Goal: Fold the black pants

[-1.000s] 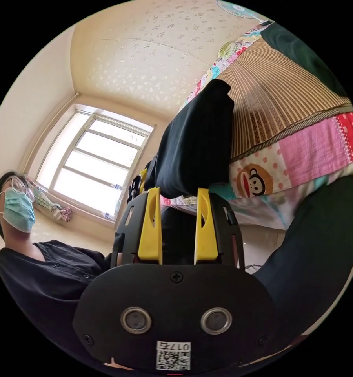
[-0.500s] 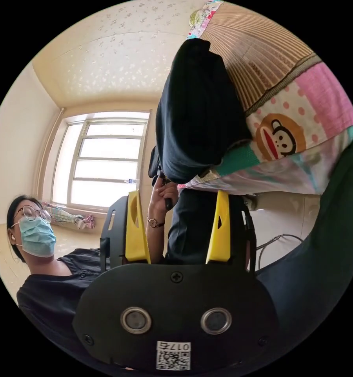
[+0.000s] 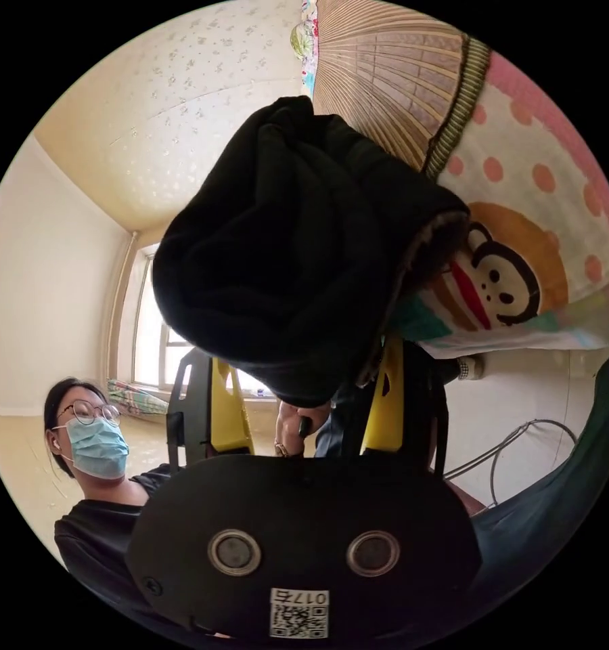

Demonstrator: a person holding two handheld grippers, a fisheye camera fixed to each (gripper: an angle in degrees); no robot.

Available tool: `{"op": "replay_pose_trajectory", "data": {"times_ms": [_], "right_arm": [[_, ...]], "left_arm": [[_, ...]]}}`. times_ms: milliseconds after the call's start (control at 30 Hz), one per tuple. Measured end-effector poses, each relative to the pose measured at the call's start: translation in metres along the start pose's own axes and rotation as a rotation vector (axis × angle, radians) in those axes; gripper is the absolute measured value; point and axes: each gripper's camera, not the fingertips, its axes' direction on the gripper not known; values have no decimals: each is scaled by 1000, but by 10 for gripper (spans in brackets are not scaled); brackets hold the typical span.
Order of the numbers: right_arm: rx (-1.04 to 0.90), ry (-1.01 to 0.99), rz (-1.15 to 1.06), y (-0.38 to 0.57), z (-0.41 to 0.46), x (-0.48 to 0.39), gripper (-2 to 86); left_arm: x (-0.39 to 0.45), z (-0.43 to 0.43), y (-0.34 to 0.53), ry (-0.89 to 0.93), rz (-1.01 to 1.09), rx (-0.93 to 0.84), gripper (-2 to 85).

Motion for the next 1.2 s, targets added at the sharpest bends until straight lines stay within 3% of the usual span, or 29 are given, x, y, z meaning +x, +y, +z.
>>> {"op": "replay_pose_trajectory", "data": {"times_ms": [367, 533, 700, 1033, 1200], "right_arm": [[9, -2, 32, 12, 2, -5, 305], [133, 34, -10, 52, -15, -20, 263], [90, -27, -34, 68, -19, -11, 217], [118, 50, -343, 109, -12, -103, 155], [227, 169, -490, 107, -38, -157, 146]], "left_arm": [[-6, 8, 22, -4, -33, -60, 51], [3, 30, 49, -144, 27, -154, 50], [0, 54, 86, -209, 93, -138, 50], [72, 120, 139, -374, 389, -139, 51], [113, 209, 128, -393, 479, -130, 51]]}}
